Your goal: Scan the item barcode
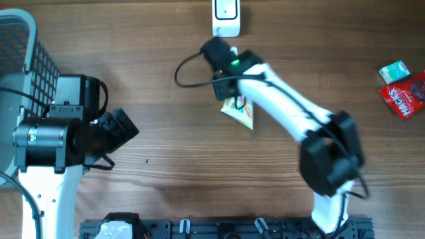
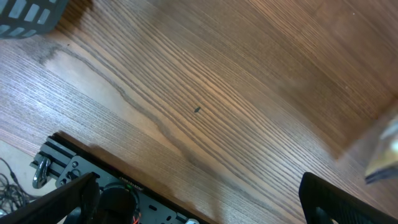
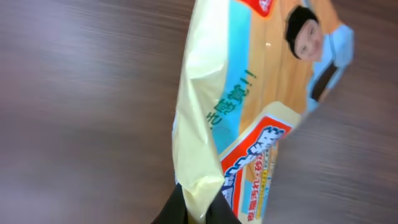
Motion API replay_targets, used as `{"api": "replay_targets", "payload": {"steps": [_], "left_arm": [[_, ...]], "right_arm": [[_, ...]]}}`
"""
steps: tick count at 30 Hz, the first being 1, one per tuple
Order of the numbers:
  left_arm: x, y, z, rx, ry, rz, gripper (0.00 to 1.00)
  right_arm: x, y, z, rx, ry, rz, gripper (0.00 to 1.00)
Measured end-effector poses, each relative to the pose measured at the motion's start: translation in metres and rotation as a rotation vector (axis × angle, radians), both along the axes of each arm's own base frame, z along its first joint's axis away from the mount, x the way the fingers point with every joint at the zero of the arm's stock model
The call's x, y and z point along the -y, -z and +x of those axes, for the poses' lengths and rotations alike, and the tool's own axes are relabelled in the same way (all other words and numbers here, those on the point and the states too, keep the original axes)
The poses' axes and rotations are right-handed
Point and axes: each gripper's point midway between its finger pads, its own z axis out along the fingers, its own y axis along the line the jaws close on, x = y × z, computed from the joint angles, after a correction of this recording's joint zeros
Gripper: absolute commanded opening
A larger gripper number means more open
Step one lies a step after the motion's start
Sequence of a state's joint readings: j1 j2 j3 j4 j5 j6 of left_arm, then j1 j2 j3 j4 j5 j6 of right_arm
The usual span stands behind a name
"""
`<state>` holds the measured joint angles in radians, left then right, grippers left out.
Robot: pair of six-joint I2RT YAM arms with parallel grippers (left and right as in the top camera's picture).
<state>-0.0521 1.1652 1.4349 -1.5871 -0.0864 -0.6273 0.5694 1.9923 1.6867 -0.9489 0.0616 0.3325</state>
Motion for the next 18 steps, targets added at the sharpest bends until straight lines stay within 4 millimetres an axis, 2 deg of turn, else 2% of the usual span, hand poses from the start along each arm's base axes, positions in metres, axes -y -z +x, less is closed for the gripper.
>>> {"api": "replay_targets", "payload": {"steps": [4, 9, 12, 14, 18], "left_arm": [[0.0, 0.0, 0.0, 0.0, 0.0, 0.0, 1.0], [0.0, 0.0, 0.0, 0.0, 0.0, 0.0, 1.0], [0.0, 0.0, 0.0, 0.0, 0.0, 0.0, 1.0], [0.0, 0.0, 0.0, 0.0, 0.0, 0.0, 1.0], [0.0, 0.0, 0.0, 0.0, 0.0, 0.0, 1.0]], "right_arm": [[-0.001, -0.04, 0.002, -0.121, -0.065, 0.401, 0.04], [0.009, -0.058, 0.003, -0.204, -0.143, 0.818, 0.04], [0.019, -0.052, -0.005, -0.244, -0.152, 0.996, 0.04], [0.028, -0.041, -0.012, -0.272, -0.139, 1.104, 0.04], [0.043, -0.019, -0.016, -0.263, -0.097, 1.22, 0.04]]}}
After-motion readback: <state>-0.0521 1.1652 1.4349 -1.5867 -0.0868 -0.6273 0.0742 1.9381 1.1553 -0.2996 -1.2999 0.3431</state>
